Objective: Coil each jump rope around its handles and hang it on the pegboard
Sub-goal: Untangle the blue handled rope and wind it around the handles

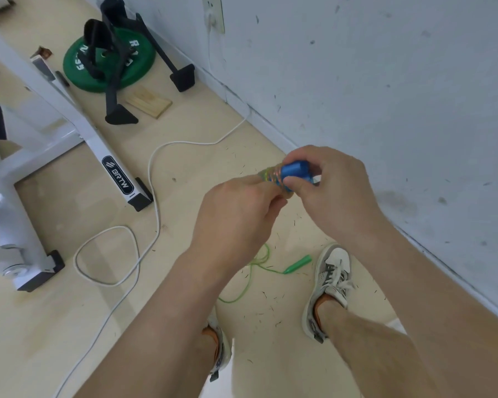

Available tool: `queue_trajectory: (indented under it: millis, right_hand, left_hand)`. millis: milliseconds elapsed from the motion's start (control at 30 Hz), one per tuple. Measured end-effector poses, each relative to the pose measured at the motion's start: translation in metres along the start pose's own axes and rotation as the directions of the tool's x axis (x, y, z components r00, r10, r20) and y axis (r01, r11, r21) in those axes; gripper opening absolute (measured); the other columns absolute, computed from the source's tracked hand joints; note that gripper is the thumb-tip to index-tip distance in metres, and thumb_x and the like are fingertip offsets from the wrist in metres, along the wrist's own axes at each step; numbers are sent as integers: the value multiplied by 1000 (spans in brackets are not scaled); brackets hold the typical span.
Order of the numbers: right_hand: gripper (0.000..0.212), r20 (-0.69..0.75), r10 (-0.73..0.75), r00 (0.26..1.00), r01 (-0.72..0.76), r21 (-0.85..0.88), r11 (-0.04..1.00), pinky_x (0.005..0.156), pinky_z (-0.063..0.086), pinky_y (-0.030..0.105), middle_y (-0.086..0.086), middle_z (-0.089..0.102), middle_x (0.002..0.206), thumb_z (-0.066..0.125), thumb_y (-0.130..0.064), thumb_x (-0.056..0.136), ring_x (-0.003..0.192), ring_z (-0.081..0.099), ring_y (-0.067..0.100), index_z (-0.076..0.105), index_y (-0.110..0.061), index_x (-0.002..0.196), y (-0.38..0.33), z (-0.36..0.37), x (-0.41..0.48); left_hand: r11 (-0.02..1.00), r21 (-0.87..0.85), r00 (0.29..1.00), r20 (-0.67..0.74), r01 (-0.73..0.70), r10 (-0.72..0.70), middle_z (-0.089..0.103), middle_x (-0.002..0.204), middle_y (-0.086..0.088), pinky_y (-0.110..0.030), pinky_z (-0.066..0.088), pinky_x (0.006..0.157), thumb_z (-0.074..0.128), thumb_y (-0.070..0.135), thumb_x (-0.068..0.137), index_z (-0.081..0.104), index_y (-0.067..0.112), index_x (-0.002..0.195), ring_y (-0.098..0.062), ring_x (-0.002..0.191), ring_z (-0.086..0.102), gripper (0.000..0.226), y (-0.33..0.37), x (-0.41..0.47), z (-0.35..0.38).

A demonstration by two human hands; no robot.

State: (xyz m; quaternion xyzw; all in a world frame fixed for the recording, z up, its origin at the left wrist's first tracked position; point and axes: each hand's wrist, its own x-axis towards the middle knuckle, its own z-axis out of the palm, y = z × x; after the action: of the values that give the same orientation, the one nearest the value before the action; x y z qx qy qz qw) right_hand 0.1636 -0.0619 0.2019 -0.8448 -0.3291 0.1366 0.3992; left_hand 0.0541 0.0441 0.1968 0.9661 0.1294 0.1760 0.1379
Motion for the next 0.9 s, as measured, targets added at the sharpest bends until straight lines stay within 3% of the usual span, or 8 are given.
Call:
queue_trajectory:
  millis: [200,300,367,533,667,733,800,900]
  right_hand:
    - [31,299,-106,948,154,-141,978,76,39,11,-6,62,101,61,-5,87,94,56,13,71,-26,108,-3,-1,0]
    - [37,394,-68,917,101,-66,993,86,47,28,-6,68,105,59,-2,88,98,60,12,71,-27,112,-3,-6,1]
    - [38,432,-35,901,18,43,999,83,51,27,-13,70,98,61,1,87,94,64,4,71,-28,108,-1,-11,2]
    - [31,541,-49,840,-226,431,874,66,54,21,0,75,89,63,10,86,78,70,9,71,-16,101,6,-26,3]
    - [25,541,-100,835,-373,691,620,73,58,32,10,72,96,71,1,79,85,67,23,73,-13,99,9,-27,4]
    - [25,502,-77,862,-415,784,462,72,57,31,12,70,96,70,-3,77,83,65,23,71,-6,101,7,-23,4]
    - [27,467,7,884,-447,842,302,64,57,23,11,70,90,65,-3,76,75,66,18,67,0,102,0,-16,2]
    - [23,379,210,901,-411,901,140,63,57,22,13,70,85,63,3,78,70,68,18,64,3,101,-5,-4,0]
  left_hand:
    - [993,-105,998,-30,45,-49,63,63,0,-37,50,50,65,36,75,73,14,76,-20,56,58,23,-3,2,-4]
    - [945,-241,975,65,223,-213,68,73,1,-37,50,64,71,34,74,75,19,86,-18,68,60,20,-6,1,-9]
    - [870,-351,938,148,347,-315,70,76,5,-34,50,68,75,32,76,76,26,84,-12,71,60,10,-9,0,-12]
    - [503,-643,814,412,578,-409,66,60,6,-19,43,56,75,31,75,76,18,75,-5,54,54,13,-10,5,-20]
    - [-13,-787,705,559,617,-437,63,66,-12,-25,51,55,73,31,69,70,6,71,-21,57,58,26,-10,7,-17]
    - [-128,-806,684,563,577,-464,55,58,-3,-17,42,42,68,8,81,67,12,70,-10,46,50,12,-7,9,-11]
    - [-36,-823,700,504,566,-506,48,55,2,-17,27,41,56,5,82,62,18,64,-8,44,36,23,-6,9,-2]
    - [412,-719,790,314,560,-527,49,52,7,-22,30,46,52,18,96,56,15,63,-10,46,37,34,5,5,8]
